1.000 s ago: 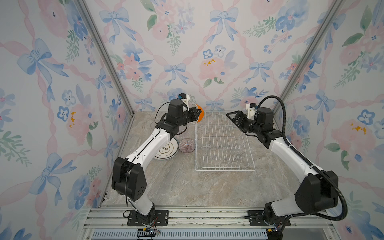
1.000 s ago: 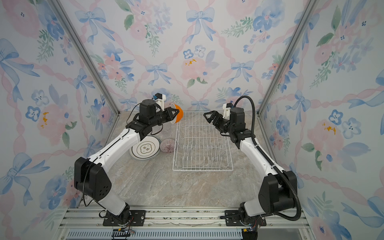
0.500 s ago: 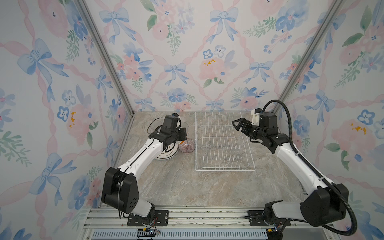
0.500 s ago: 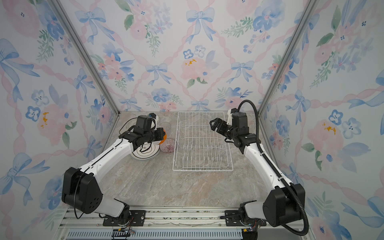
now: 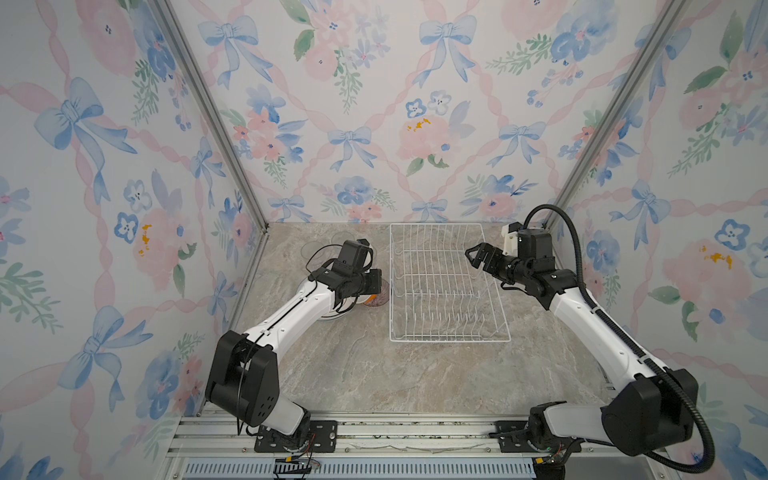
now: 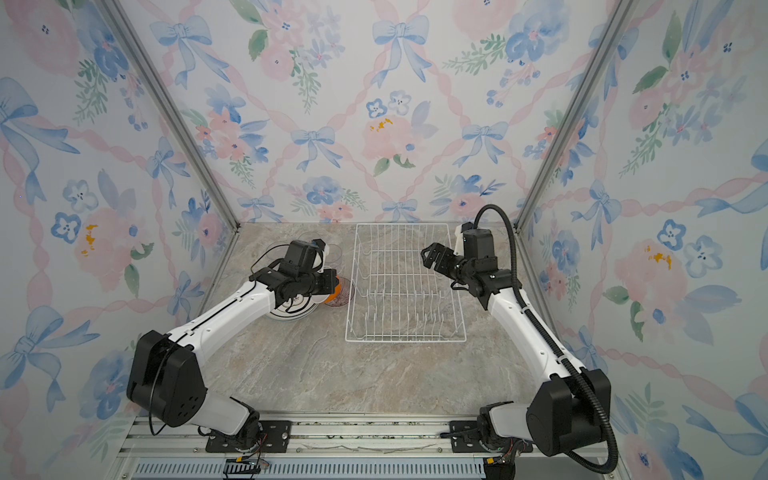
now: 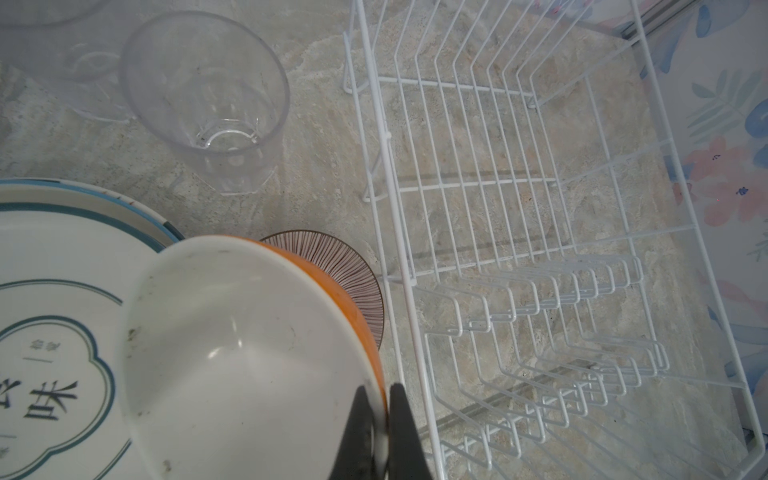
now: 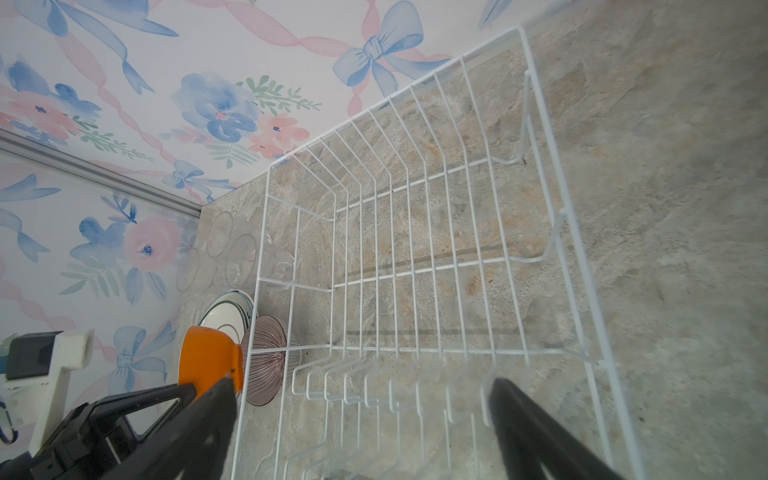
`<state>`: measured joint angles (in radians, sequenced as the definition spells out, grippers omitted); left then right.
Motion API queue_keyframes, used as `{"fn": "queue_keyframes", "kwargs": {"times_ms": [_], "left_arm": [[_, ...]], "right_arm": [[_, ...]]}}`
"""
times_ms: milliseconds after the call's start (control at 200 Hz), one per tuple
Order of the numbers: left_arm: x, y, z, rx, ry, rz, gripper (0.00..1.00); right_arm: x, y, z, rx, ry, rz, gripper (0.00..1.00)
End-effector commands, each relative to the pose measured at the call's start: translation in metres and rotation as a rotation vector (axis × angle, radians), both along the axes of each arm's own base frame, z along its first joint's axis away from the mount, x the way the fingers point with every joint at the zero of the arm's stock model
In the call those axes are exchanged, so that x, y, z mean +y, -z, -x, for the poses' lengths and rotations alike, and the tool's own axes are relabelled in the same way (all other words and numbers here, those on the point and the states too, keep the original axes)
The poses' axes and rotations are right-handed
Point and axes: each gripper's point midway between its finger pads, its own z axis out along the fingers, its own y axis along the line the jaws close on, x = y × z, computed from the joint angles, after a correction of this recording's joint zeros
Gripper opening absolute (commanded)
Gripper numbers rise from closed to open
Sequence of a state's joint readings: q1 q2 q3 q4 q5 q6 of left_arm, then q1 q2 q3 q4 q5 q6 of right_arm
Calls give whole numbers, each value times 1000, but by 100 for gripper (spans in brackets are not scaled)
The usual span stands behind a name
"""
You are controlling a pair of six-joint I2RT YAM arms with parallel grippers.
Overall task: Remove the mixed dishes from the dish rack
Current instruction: 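Carry the orange bowl to the plate stack with the left gripper while the right withdraws, then lower the orange bowl beside the plates and open the left gripper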
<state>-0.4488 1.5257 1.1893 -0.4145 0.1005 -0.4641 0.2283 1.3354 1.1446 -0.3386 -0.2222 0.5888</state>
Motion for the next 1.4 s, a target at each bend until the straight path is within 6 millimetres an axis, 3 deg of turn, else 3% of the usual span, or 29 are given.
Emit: {"fn": "queue_keyframes", "kwargs": {"times_ms": [0,280,600,665,685,985,1105,1175,1245,1395], "left_arm": [[-6,-6,-10,-30,21,-35,0],[-13,11,-9,13,36,-69,0],[-16,13,-10,25,35,-76,0],[-16,13,-11,26,33,-72,26],[-16,13,-11,25,31,-73,30],[-15,2,-13,0,25,-64,49],[-12,-7,-16,-28,9,-71,67],[-7,-14,-19,-53,-7,-84,84],[0,-23,-24,-86,-33,-104,97],[38,-45,-41,-204,-151,-215,98]], "right_arm": [[-11,5,8,17,16,34,97],[-20,4,12,20,33,44,97],[-24,5,15,30,37,50,97],[-24,5,16,31,38,50,97],[-25,5,16,30,41,52,97],[-31,1,18,25,55,58,97],[-36,0,18,21,64,66,97],[-40,0,18,21,77,74,97],[-45,1,18,19,93,95,97],[-67,0,17,-12,150,197,97]]}}
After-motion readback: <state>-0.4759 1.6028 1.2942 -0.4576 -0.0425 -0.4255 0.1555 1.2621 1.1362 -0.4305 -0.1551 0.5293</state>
